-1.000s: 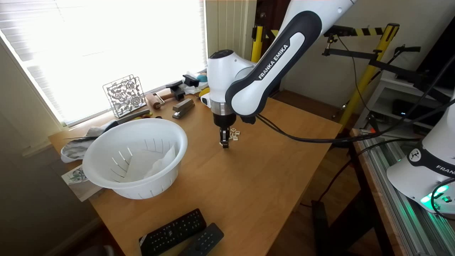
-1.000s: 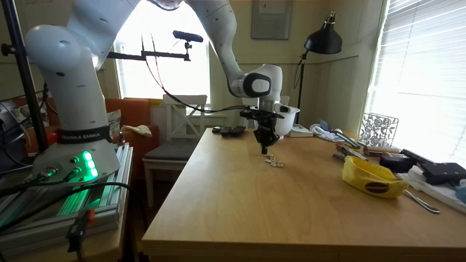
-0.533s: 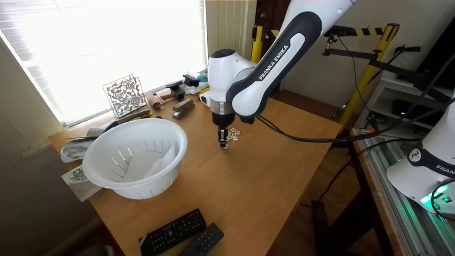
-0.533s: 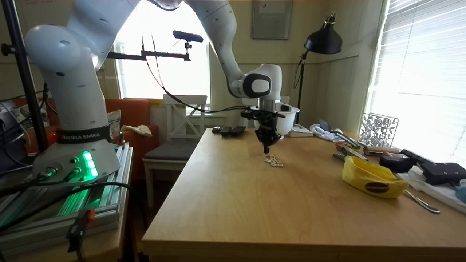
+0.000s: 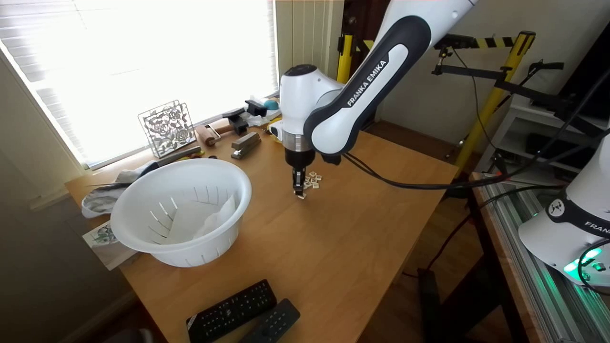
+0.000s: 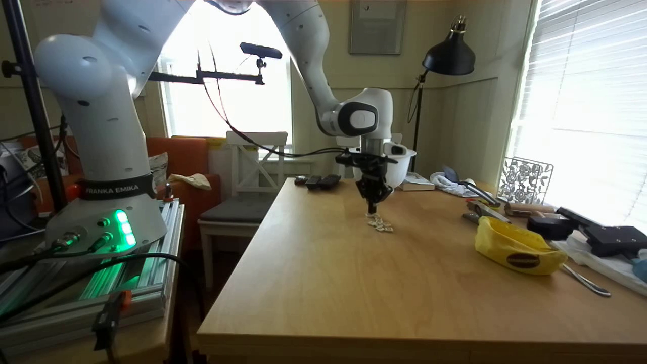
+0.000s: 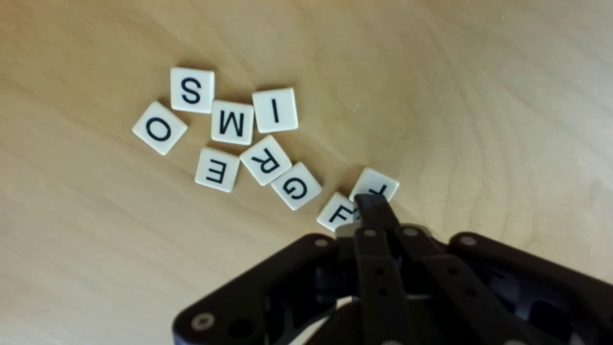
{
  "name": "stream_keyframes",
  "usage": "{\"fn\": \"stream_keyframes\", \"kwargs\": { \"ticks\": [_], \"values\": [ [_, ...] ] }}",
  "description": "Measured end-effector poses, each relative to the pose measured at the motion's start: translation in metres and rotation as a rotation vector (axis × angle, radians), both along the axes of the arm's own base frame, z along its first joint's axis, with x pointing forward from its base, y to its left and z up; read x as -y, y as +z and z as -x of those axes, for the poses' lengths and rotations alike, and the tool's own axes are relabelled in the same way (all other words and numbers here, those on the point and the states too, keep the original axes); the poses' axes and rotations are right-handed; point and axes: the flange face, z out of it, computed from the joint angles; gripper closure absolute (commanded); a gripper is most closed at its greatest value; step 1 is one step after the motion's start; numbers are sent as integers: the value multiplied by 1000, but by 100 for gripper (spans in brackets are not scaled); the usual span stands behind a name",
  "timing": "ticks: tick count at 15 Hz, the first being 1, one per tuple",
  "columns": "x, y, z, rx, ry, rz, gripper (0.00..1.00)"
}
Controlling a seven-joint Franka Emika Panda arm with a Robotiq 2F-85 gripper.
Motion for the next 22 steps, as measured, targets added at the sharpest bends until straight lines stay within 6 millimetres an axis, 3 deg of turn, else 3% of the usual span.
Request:
{"fn": "stream_keyframes", "kwargs": {
  "ticks": [15, 22],
  "values": [
    [16, -4, 2, 8, -47, 4, 100],
    [26, -4, 16, 32, -124, 6, 100]
  ]
}}
